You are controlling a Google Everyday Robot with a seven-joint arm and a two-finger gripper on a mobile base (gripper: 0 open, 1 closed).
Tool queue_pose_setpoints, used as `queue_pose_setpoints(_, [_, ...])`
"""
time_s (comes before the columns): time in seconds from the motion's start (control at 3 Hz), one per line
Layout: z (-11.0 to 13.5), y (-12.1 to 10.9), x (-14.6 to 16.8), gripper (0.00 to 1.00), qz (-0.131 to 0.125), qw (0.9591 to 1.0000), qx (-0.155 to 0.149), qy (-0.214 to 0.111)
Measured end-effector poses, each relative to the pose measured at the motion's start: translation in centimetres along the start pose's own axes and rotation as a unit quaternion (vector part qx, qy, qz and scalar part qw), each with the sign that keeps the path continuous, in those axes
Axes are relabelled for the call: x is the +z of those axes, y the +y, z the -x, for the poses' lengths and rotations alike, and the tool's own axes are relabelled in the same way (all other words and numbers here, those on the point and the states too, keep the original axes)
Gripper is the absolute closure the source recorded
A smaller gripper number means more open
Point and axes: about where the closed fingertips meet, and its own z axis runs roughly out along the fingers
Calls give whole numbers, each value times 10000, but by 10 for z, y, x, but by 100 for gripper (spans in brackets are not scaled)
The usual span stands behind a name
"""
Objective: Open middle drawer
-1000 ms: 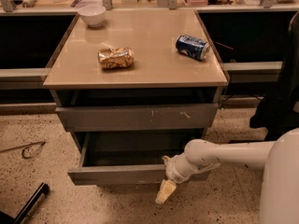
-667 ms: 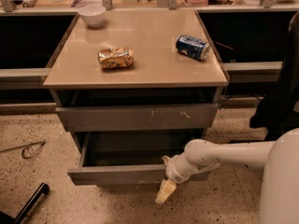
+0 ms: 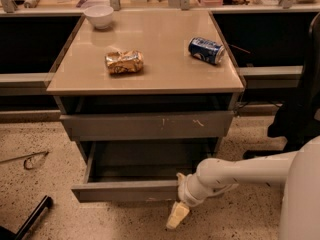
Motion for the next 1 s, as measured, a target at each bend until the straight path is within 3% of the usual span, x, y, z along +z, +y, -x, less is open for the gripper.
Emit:
queue_pose_setpoints(0.33, [-19,47,-12,0,10,9987,266,425])
queue_pose_setpoints(0.67, [-19,48,-12,0,13,9987,266,426])
queue_pose_setpoints(1.0, [-25,63,-5,0,198,9982,289,484])
